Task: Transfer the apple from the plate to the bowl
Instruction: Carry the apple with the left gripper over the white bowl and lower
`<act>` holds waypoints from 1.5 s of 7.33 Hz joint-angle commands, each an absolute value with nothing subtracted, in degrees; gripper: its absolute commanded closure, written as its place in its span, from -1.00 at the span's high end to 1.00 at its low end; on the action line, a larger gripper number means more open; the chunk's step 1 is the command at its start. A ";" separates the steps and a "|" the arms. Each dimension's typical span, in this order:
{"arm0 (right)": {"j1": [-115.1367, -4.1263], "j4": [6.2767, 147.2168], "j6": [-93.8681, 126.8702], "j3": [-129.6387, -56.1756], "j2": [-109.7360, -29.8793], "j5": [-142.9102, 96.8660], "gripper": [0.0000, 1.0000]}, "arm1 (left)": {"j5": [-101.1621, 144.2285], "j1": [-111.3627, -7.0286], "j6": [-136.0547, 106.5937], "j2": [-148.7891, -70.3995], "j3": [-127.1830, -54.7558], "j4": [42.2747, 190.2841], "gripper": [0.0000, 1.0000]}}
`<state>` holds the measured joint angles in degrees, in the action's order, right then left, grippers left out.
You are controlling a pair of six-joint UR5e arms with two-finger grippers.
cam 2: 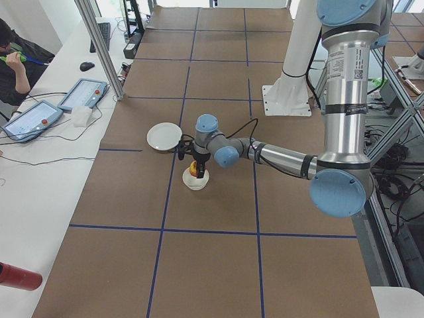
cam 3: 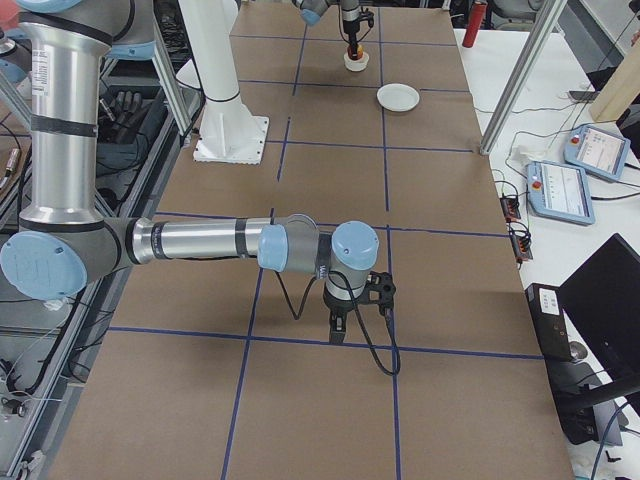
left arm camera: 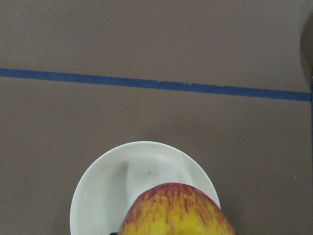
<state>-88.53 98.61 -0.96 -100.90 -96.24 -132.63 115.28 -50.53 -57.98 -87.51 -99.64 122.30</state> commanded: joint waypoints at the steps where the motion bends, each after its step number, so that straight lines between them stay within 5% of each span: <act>1: -88.51 98.61 -0.88 -100.81 -96.24 -132.63 1.00 | 115.66 -50.19 -58.01 -87.28 -98.53 123.93 -1.00; 4: -88.51 98.61 -0.97 -100.90 -96.24 -132.63 1.00 | 115.75 -50.19 -55.21 -87.19 -97.30 123.93 -1.00; 5: -88.51 98.61 -0.97 -100.90 -96.24 -132.63 1.00 | 115.75 -50.19 -55.20 -87.19 -97.29 123.93 -0.76; 6: -88.51 98.61 -0.97 -100.90 -96.24 -132.63 1.00 | 115.75 -50.19 -55.11 -87.19 -97.29 123.93 0.98; 9: -88.51 98.61 -0.97 -100.90 -96.24 -132.63 1.00 | 117.41 -50.80 -53.19 -87.10 -98.78 123.14 1.00; 11: -88.51 98.61 -0.97 -100.90 -96.24 -132.63 1.00 | 124.17 -59.97 -44.88 -88.15 -101.93 116.25 1.00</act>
<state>-88.51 98.61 -0.97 -100.90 -96.24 -132.63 120.77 -54.41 -50.43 -87.50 -99.72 121.08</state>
